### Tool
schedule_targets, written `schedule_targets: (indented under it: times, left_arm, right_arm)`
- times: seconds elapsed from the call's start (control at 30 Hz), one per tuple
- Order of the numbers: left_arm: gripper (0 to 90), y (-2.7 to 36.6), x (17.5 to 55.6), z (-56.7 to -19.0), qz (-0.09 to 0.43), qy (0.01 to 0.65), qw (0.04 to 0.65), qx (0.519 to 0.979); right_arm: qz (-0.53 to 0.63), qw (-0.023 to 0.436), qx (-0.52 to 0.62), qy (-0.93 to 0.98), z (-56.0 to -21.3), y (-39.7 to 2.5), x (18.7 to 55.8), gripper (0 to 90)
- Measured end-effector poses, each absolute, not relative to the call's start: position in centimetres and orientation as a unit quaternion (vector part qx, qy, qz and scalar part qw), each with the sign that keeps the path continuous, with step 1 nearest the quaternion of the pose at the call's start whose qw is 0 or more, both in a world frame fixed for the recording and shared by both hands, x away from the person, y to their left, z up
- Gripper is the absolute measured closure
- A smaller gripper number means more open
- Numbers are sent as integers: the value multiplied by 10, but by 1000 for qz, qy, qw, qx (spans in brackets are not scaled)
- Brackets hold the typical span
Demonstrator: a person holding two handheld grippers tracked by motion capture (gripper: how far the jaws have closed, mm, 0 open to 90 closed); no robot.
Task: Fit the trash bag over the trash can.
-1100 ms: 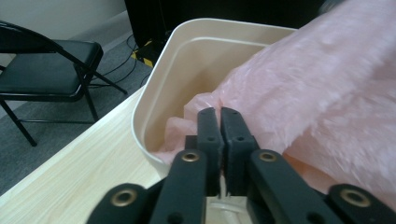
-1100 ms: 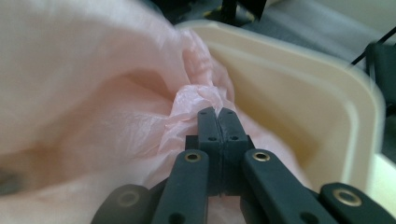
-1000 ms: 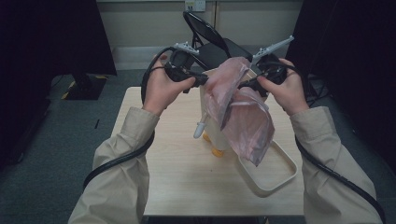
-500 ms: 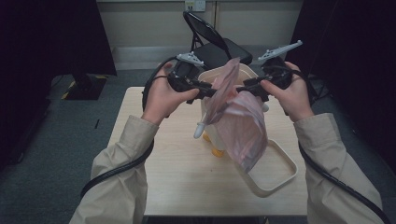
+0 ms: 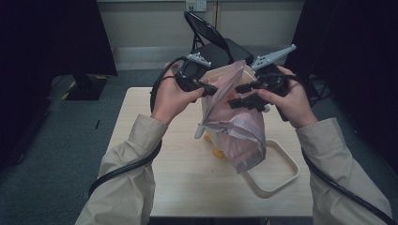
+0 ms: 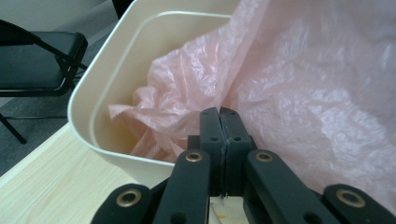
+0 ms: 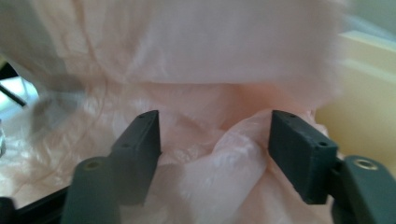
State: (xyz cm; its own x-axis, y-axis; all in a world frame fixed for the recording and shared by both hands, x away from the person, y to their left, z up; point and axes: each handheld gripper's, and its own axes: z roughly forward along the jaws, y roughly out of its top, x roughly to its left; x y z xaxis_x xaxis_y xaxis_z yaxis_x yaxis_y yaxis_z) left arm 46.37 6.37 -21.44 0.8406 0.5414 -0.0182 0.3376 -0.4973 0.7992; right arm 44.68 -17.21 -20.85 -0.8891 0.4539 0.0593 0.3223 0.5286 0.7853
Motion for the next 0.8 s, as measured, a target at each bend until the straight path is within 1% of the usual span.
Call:
schedule_targets:
  times: [0.03, 0.07, 0.1, 0.13, 0.17, 0.23, 0.27, 0.3, 0.37, 0.5, 0.53, 0.63, 0.7, 0.73, 0.8]
  left_arm:
    - [899, 65, 464, -214, 117, 257, 432, 857]
    - [899, 65, 464, -214, 117, 257, 432, 857]
    - [900, 66, 463, -214, 118, 256, 437, 854]
    - [900, 66, 463, -214, 118, 256, 437, 854]
    - [900, 68, 463, -212, 120, 255, 440, 853]
    - [900, 69, 464, -212, 119, 256, 443, 851]
    - [900, 70, 465, -211, 121, 256, 444, 850]
    - [900, 70, 465, -211, 120, 257, 447, 848]
    - [900, 73, 467, -208, 114, 262, 458, 841]
    - [897, 78, 471, -203, 122, 264, 464, 837]
    - [889, 79, 472, -201, 121, 266, 467, 834]
    - [800, 84, 471, -198, 131, 259, 473, 832]
    - [710, 87, 469, -198, 143, 253, 473, 832]
    - [680, 88, 468, -198, 145, 247, 472, 834]
    - [668, 89, 463, -200, 134, 243, 470, 838]
  right_arm:
    - [433, 71, 224, 870, -211, -170, 448, 418]
    - [433, 71, 224, 870, -211, -170, 448, 418]
    - [437, 46, 222, 871, -214, -166, 450, 551]
    - [437, 46, 222, 871, -214, -166, 450, 551]
    - [431, 39, 217, 875, -215, -164, 452, 674]
    - [429, 32, 221, 875, -215, -163, 453, 799]
    - [429, 34, 222, 875, -214, -163, 454, 839]
    - [432, 30, 221, 874, -213, -163, 455, 854]
    - [445, 36, 222, 867, -209, -165, 458, 886]
    - [466, 35, 250, 848, -201, -173, 470, 896]
    - [469, 42, 254, 845, -200, -175, 474, 897]
    - [463, 54, 288, 836, -203, -180, 487, 898]
    - [454, 61, 309, 833, -210, -183, 495, 898]
    - [448, 58, 317, 834, -214, -185, 498, 898]
    - [449, 58, 321, 832, -221, -187, 500, 898]
